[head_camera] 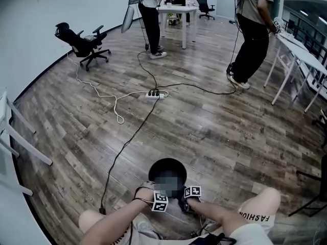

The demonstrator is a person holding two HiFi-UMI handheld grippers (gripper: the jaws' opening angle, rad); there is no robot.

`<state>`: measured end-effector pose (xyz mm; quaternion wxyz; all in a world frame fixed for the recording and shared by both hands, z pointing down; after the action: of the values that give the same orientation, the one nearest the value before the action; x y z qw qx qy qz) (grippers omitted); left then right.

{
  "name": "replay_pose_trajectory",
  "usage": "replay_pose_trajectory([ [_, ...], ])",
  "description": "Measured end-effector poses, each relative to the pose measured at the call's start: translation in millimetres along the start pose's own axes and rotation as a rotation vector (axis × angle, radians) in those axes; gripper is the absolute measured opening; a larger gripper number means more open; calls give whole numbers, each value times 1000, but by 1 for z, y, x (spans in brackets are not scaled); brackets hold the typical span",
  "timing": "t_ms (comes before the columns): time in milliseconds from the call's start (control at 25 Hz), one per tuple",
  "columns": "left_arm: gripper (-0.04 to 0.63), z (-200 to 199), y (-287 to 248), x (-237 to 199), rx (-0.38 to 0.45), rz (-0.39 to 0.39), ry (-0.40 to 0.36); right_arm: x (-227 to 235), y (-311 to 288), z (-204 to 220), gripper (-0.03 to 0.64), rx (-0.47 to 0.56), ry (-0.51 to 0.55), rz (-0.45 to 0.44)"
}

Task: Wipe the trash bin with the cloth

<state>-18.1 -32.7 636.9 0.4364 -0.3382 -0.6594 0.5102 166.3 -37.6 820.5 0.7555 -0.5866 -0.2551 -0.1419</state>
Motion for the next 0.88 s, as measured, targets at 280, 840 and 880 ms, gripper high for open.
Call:
replay_pose_trajectory([
  [280,97,-2,-2,-2,-4,2,0,-4,4,-5,61,-90,-97,-7],
  [840,95,-5,-4,-1,-29,0,-17,-65,122,-26,61,-163,80,-46],
  [880,95,-5,-4,-1,-31,1,-17,-71,131,-26,61,-154,85,-63],
])
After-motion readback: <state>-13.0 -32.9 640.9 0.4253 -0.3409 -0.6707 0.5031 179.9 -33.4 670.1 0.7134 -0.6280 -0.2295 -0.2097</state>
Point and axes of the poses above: the fingertips, and each gripper's own axes: y backward along the fingers, x to its right, z out of its underside, the point moved 9 cm from there along y, backward along the fingers, and after that the axes turned 2 degrees about -x, right-handed, at the moved point
